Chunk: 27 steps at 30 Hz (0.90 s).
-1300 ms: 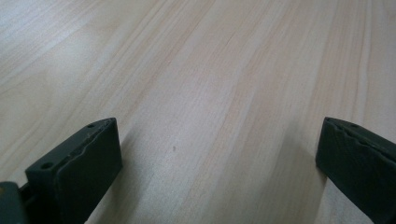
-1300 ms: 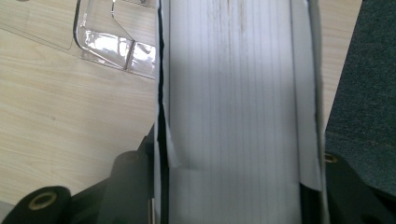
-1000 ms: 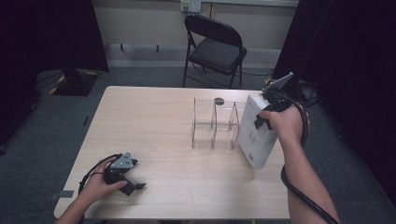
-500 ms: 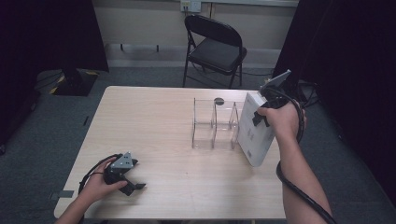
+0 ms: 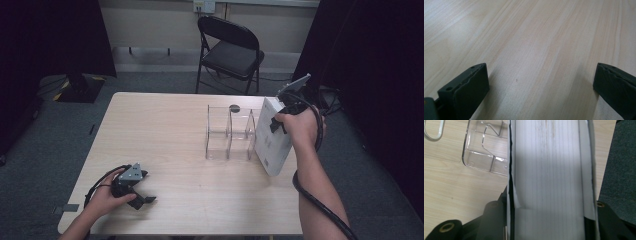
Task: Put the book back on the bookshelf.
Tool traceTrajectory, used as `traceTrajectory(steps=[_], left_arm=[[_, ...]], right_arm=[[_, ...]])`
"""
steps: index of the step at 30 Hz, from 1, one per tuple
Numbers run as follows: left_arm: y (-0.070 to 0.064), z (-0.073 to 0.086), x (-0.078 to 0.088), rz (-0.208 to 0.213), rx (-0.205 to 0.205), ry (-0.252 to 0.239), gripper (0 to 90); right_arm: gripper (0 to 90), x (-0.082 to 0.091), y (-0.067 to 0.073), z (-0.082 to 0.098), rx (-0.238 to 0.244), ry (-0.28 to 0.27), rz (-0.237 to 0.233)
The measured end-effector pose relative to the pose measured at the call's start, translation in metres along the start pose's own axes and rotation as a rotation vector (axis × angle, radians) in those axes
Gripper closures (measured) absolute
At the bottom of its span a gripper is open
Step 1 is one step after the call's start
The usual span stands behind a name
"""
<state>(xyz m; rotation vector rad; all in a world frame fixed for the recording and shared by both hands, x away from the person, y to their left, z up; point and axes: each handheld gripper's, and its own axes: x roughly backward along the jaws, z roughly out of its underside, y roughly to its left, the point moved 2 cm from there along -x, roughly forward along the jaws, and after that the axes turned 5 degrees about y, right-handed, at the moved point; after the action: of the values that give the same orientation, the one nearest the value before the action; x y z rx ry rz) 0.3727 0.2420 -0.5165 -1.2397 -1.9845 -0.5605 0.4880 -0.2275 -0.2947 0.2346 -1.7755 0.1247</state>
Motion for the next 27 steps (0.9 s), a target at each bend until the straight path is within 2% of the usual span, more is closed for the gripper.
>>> traceTrajectory(steps=[17,27], left_arm=[[0.000,0.000,0.000,0.000,0.000,0.000,0.0],[0.000,0.000,0.000,0.001,0.000,0.000,0.0]], right_arm=[[52.6,-0.004,0.004,-0.012,-0.007,-0.013,0.004],[52.6,-0.004,0.003,-0.017,-0.027,-0.026,0.004]])
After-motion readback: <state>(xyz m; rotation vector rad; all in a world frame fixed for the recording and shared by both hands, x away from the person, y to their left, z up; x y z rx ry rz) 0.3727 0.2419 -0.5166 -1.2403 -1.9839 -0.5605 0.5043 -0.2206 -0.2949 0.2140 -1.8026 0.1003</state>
